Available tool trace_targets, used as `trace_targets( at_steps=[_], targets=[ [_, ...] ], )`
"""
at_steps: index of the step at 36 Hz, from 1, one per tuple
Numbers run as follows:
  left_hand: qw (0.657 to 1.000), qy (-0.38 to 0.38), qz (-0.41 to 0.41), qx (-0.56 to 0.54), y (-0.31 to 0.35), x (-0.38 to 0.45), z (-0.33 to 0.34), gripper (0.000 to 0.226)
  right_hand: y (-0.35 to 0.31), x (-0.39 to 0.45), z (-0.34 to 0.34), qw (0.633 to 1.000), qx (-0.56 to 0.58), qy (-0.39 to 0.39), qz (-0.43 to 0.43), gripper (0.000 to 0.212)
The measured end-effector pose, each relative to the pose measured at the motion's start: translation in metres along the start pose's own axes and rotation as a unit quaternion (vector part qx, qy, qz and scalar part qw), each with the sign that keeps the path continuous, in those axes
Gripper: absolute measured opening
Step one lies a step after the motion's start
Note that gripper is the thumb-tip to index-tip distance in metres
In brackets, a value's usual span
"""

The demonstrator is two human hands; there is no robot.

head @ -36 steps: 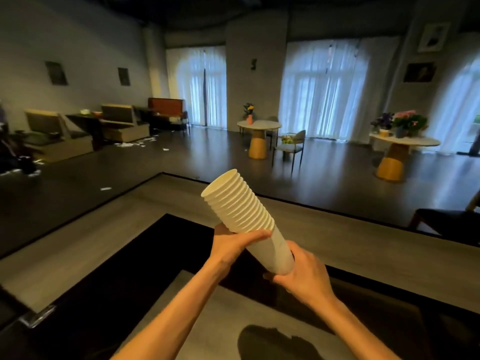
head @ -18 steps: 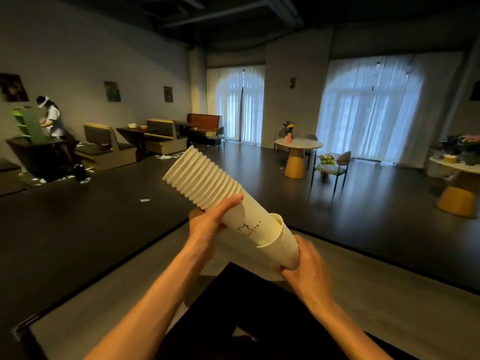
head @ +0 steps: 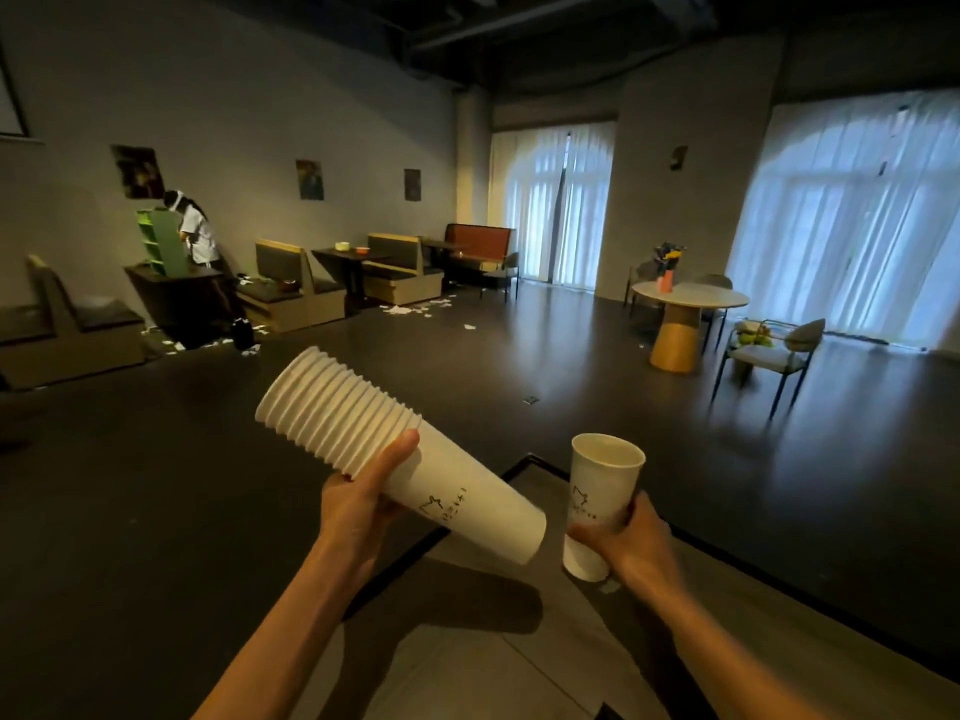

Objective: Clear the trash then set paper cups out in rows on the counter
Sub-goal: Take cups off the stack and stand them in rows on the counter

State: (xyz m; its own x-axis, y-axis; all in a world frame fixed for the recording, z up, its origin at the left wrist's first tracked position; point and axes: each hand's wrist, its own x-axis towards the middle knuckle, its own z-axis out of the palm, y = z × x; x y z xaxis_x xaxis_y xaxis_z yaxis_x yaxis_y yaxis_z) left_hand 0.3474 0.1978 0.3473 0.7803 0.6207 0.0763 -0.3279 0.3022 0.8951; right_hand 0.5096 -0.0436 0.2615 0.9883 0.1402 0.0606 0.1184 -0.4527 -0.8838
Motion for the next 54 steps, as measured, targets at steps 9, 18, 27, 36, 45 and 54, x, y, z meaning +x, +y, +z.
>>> trace_targets(
  at_steps=[9, 18, 27, 36, 45, 54],
  targets=[
    [0.997, -0.036, -0.014, 0.061, -0.03, 0.062, -0.032, 0.104, -0.027, 0.092, 0.07, 0.998, -0.044, -0.004, -0.047, 0.096],
    [0.996, -0.064, -0.013, 0.058, -0.035, 0.088, -0.028, 0.077, -0.027, 0.139, 0.093, 0.995, -0.062, 0.012, -0.073, 0.097],
    [0.993, -0.085, -0.017, 0.076, -0.039, 0.09, -0.006, 0.084, -0.025, 0.152, 0.097, 0.995, -0.068, -0.002, -0.067, 0.099],
    [0.985, -0.128, -0.103, 0.048, -0.042, 0.069, 0.026, 0.07, -0.036, 0.083, 0.04, 0.991, 0.038, -0.128, 0.032, 0.053],
    [0.977, -0.141, -0.159, -0.003, -0.046, 0.046, 0.077, 0.068, -0.042, 0.029, -0.043, 0.925, 0.012, -0.38, 0.001, 0.092],
    [0.989, -0.077, 0.009, 0.128, -0.031, 0.042, 0.096, 0.09, -0.02, 0.026, -0.047, 0.961, -0.141, -0.228, -0.065, 0.085]
  ],
)
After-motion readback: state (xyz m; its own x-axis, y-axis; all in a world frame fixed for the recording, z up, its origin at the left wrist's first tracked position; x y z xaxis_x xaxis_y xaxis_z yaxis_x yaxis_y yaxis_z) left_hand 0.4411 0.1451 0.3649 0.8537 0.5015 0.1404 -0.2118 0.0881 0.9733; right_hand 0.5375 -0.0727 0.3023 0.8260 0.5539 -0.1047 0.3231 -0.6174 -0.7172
